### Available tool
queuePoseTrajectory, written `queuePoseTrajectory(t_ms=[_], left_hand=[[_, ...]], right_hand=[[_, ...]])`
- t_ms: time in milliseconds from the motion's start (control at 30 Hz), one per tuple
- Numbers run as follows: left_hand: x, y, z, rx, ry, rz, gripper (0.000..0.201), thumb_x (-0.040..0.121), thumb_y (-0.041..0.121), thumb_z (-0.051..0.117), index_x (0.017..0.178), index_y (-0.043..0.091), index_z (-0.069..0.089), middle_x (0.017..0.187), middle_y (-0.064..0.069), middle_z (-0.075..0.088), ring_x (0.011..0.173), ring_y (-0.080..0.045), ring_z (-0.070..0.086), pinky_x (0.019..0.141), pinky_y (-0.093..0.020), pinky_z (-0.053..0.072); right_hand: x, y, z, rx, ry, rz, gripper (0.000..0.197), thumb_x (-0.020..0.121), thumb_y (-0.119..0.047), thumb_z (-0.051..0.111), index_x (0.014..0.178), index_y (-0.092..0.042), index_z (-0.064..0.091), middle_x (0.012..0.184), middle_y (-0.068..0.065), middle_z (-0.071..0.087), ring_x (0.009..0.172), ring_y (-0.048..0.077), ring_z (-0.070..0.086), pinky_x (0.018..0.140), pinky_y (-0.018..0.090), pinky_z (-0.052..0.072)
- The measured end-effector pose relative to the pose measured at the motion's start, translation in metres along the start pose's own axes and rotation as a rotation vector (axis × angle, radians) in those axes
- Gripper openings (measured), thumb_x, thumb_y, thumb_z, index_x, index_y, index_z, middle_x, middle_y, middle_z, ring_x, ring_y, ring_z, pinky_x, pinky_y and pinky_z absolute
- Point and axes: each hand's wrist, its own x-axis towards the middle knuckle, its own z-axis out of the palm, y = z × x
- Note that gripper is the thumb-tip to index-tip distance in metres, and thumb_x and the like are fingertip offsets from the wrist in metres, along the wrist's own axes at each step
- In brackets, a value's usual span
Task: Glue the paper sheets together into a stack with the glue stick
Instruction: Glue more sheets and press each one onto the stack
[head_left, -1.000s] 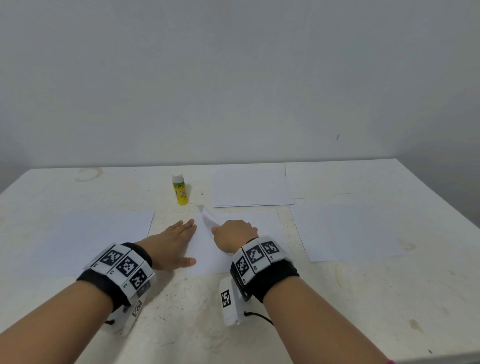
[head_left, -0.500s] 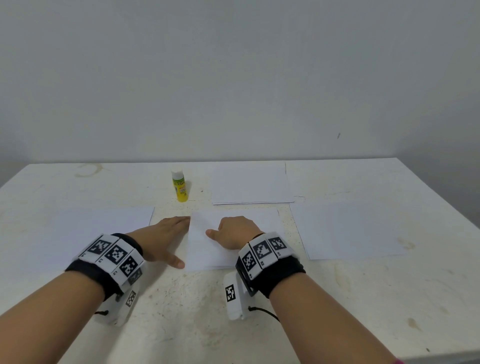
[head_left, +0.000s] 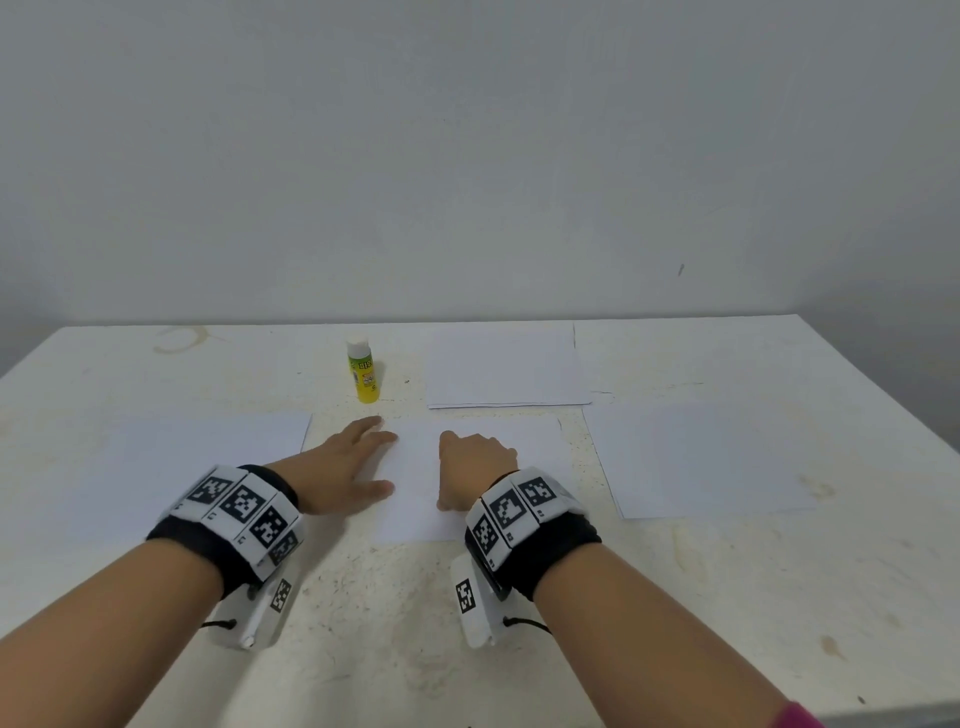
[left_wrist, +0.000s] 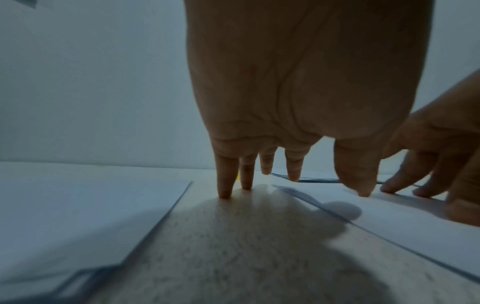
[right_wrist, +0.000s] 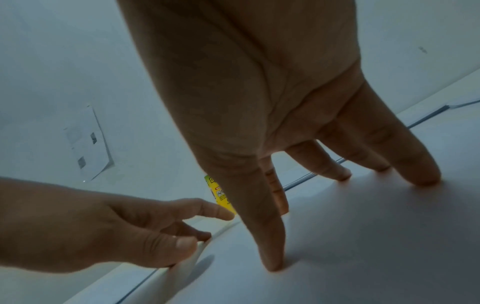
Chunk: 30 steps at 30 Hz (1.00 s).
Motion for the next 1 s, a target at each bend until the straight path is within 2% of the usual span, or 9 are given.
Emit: queuePoseTrajectory(t_ms=[267, 333, 400, 467, 533, 600, 667, 833, 1000], left_hand=[[0.003, 0.016, 0.008, 0.253, 0.005, -0.042, 0.098, 0.085, 0.067, 0.05, 0.154, 0.018, -0.001, 0.161, 0.006, -0.005, 0.147, -0.02, -0.002, 0.118, -0.042, 0.021], [0.003, 0.017, 0.008, 0.341, 0.0, -0.035, 0.1, 0.085, 0.07, 0.045, 0.154, 0.015, -0.003, 0.161, 0.003, -0.007, 0.147, -0.021, -0.01, 0.119, -0.044, 0.015], [0.002, 0.018, 0.008, 0.371, -0.02, -0.029, 0.101, 0.086, 0.07, 0.041, 0.153, 0.012, -0.007, 0.161, 0.0, -0.011, 0.147, -0.02, -0.014, 0.119, -0.045, 0.01], [0.002, 0.019, 0.009, 0.343, -0.047, -0.03, 0.101, 0.087, 0.068, 0.041, 0.152, 0.01, -0.01, 0.16, -0.003, -0.014, 0.148, -0.018, -0.013, 0.118, -0.045, 0.009], [0.002, 0.02, 0.01, 0.303, -0.066, -0.036, 0.102, 0.088, 0.066, 0.042, 0.152, 0.008, -0.012, 0.16, -0.005, -0.016, 0.148, -0.018, -0.008, 0.118, -0.045, 0.011], [0.002, 0.02, 0.01, 0.284, -0.073, -0.044, 0.102, 0.089, 0.065, 0.042, 0.152, 0.008, -0.013, 0.16, -0.004, -0.017, 0.148, -0.017, -0.006, 0.118, -0.044, 0.013], [0.002, 0.02, 0.009, 0.287, -0.083, -0.048, 0.101, 0.089, 0.065, 0.042, 0.151, 0.008, -0.014, 0.159, -0.003, -0.019, 0.148, -0.016, -0.006, 0.118, -0.044, 0.013], [0.001, 0.02, 0.008, 0.299, -0.101, -0.052, 0.102, 0.088, 0.066, 0.039, 0.151, 0.009, -0.016, 0.159, -0.003, -0.02, 0.148, -0.015, -0.007, 0.119, -0.044, 0.012], [0.0, 0.018, 0.007, 0.299, -0.098, -0.042, 0.109, 0.08, 0.074, 0.038, 0.151, 0.009, -0.015, 0.159, -0.003, -0.019, 0.148, -0.016, -0.006, 0.119, -0.045, 0.012]], right_hand=[[-0.004, -0.009, 0.002, -0.052, -0.031, 0.05, 0.049, 0.09, -0.013, 0.047, 0.137, -0.013, 0.031, 0.129, 0.014, 0.053, 0.128, 0.035, 0.037, 0.108, 0.05, 0.03], [-0.005, -0.014, 0.001, -0.059, -0.085, 0.088, 0.057, 0.091, -0.014, 0.046, 0.143, -0.014, 0.024, 0.14, 0.02, 0.041, 0.133, 0.04, 0.03, 0.108, 0.054, 0.03], [-0.005, -0.021, 0.0, -0.042, -0.113, 0.108, 0.065, 0.092, -0.016, 0.048, 0.149, -0.015, 0.016, 0.153, 0.021, 0.019, 0.14, 0.042, 0.018, 0.109, 0.058, 0.028], [-0.005, -0.026, 0.0, -0.047, -0.078, 0.004, 0.074, 0.092, -0.014, 0.052, 0.152, -0.016, 0.009, 0.16, 0.012, 0.001, 0.146, 0.033, 0.003, 0.113, 0.058, 0.018], [-0.005, -0.026, -0.001, -0.036, -0.098, -0.187, 0.081, 0.091, -0.012, 0.055, 0.153, -0.015, 0.003, 0.161, 0.004, -0.003, 0.148, 0.023, 0.0, 0.117, 0.052, 0.011], [-0.002, -0.019, -0.004, 0.003, -0.166, -0.254, 0.08, 0.093, -0.011, 0.051, 0.153, -0.017, -0.002, 0.161, 0.0, -0.005, 0.148, 0.018, 0.0, 0.119, 0.048, 0.006], [0.001, -0.006, -0.008, -0.043, -0.203, -0.235, 0.082, 0.094, -0.018, 0.051, 0.154, -0.02, -0.004, 0.161, -0.003, -0.011, 0.148, 0.014, -0.004, 0.119, 0.049, 0.0], [0.006, 0.053, -0.017, -0.104, -0.213, -0.123, 0.105, 0.085, -0.054, 0.062, 0.153, -0.02, -0.01, 0.16, -0.004, -0.016, 0.148, 0.014, -0.005, 0.117, 0.052, -0.004], [-0.001, 0.094, -0.022, -0.133, -0.172, -0.01, 0.115, 0.079, -0.058, 0.066, 0.152, -0.017, -0.013, 0.16, -0.004, -0.016, 0.148, 0.015, -0.001, 0.118, 0.05, 0.003]])
